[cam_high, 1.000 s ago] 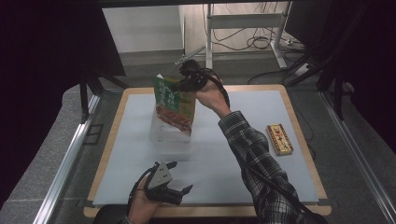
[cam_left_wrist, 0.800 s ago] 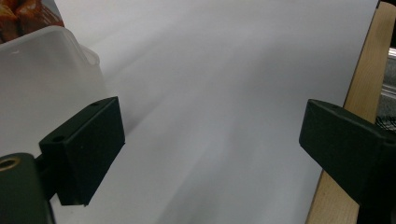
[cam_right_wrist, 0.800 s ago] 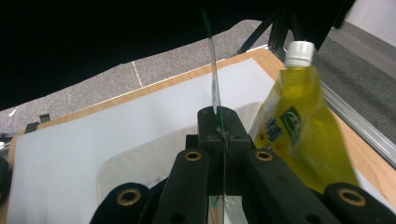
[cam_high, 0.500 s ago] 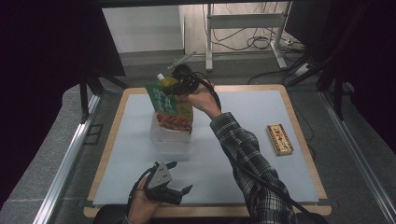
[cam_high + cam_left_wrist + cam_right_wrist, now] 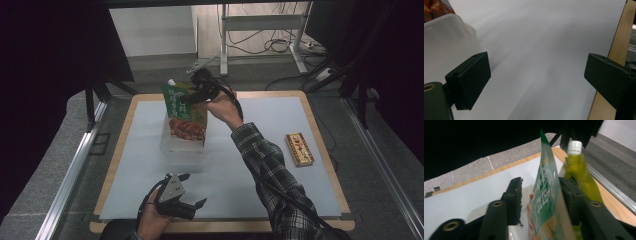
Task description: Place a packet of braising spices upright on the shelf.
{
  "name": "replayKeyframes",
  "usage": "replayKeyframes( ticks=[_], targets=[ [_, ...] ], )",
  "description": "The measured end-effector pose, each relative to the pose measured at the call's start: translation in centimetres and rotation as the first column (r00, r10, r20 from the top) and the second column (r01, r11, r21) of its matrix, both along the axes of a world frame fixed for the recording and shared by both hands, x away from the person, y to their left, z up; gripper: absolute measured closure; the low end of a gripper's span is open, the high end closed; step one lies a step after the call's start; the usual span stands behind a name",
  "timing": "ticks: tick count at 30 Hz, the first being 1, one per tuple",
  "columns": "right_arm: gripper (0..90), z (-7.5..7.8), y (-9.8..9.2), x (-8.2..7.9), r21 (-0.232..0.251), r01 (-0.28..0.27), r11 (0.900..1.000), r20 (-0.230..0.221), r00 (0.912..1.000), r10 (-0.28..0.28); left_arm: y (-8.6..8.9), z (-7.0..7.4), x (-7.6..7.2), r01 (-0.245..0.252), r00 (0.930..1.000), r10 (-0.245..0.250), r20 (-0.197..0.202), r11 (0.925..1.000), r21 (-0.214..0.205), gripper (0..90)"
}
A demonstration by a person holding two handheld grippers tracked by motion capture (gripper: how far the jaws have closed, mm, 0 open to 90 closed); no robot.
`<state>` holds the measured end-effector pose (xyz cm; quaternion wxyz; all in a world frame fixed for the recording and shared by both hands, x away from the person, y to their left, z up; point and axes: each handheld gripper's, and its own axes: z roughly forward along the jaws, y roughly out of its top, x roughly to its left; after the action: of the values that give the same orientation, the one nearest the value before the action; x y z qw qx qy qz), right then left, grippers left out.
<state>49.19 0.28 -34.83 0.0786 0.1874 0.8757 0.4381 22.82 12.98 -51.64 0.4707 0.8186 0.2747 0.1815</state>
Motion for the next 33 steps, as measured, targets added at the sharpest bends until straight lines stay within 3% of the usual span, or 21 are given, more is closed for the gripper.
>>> replayKeyframes(
  ticks=[9,14,23,27,33],
  targets=[
    [36.3,-0.4,-1.3,-0.4,-0.02,0.012,0.9997,0.063,0.998,-0.01,0.0,0.0,0.0,0.002,1.0,-0.002,-0.004,1.0,0.003,6.5],
    [31.6,-0.6,-2.3,-0.4,0.004,0.029,0.9996,0.04,0.9988,-0.029,0.0,0.0,0.0,0.002,1.0,-0.002,-0.004,1.0,0.004,6.5],
    [25.4,-0.8,-4.1,-0.9,0.007,0.057,0.9984,0.053,0.997,-0.057,-0.1,-0.1,0.0,0.002,1.0,-0.002,-0.003,1.0,0.007,6.5],
    [23.9,-1.0,-4.9,-1.2,0.015,0.073,0.9972,0.036,0.9966,-0.073,-0.1,-0.1,0.0,-0.001,1.0,0.001,-0.002,1.0,0.006,6.5],
    [20.6,-1.3,-6.0,-1.8,0.017,0.087,0.996,0.037,0.9954,-0.088,0.2,0.0,0.1,-0.011,0.9999,0.011,-0.003,0.9998,-0.018,6.1]
  ],
)
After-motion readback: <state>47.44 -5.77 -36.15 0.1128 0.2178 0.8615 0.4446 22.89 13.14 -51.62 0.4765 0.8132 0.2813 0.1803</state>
